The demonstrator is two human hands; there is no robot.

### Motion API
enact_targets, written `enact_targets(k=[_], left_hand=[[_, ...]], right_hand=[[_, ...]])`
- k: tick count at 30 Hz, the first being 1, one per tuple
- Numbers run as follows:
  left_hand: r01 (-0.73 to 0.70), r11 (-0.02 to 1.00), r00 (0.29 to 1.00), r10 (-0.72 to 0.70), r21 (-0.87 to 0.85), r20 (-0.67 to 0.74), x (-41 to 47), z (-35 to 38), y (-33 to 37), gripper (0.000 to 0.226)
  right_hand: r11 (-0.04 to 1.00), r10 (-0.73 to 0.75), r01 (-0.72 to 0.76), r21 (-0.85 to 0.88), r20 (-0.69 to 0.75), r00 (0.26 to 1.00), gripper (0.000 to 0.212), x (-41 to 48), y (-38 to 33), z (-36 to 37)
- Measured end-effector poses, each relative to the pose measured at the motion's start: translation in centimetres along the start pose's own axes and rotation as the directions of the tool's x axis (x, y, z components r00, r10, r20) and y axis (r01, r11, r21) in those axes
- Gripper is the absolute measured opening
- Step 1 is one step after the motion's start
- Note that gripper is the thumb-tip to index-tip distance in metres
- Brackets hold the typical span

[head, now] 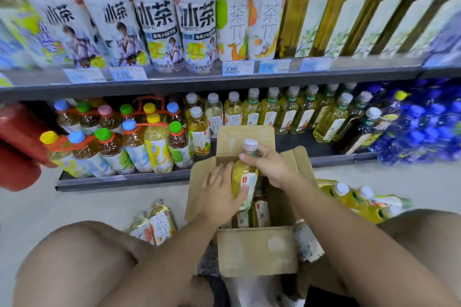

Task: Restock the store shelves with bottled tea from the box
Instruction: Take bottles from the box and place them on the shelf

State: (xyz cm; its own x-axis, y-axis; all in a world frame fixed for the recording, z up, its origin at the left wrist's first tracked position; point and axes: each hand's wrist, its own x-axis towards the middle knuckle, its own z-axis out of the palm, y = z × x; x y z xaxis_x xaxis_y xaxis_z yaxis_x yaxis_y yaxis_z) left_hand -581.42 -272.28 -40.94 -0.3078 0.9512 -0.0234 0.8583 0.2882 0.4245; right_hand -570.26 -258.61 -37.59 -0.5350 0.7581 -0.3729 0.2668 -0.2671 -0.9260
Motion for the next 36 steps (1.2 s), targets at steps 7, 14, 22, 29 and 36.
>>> enact_targets(k=[7, 14, 22, 29, 36], left_hand=[[0.171, 0.878, 0.964, -0.243, -0.447, -0.108, 1.1, -3.2, 5.4, 0.099], [0.216, 0.974, 0.968, -0.223, -0.073, -0.112, 1.5, -4.0, 2.4, 0.094], [0.236, 0.951, 0.971, -0.237, 0.201, -0.018, 3.5, -1.8, -1.3, 0.096], [0.213, 0.962, 0.977, -0.214, 0.171, -0.013, 5.4, -1.9, -3.2, 0.098], [0.167, 0.972, 0.986, -0.168, 0.168, -0.010, 5.5, -1.3, -4.1, 0.093]], right_hand=[[0.990, -0.107, 0.103, 0.099, 0.039, 0.993, 0.027, -4.3, -6.9, -0.4], [0.984, -0.016, -0.004, -0.177, -0.112, 0.994, 0.023, -2.9, -1.8, -1.5], [0.563, 0.335, -0.244, -0.790, -0.052, 0.941, 0.046, 2.6, 11.3, 1.4], [0.409, 0.431, -0.303, -0.861, -0.110, 0.896, 0.056, 6.7, 16.1, 3.1], [0.479, 0.440, -0.489, -0.730, -0.282, 0.852, 0.051, 11.4, 20.5, 1.8]])
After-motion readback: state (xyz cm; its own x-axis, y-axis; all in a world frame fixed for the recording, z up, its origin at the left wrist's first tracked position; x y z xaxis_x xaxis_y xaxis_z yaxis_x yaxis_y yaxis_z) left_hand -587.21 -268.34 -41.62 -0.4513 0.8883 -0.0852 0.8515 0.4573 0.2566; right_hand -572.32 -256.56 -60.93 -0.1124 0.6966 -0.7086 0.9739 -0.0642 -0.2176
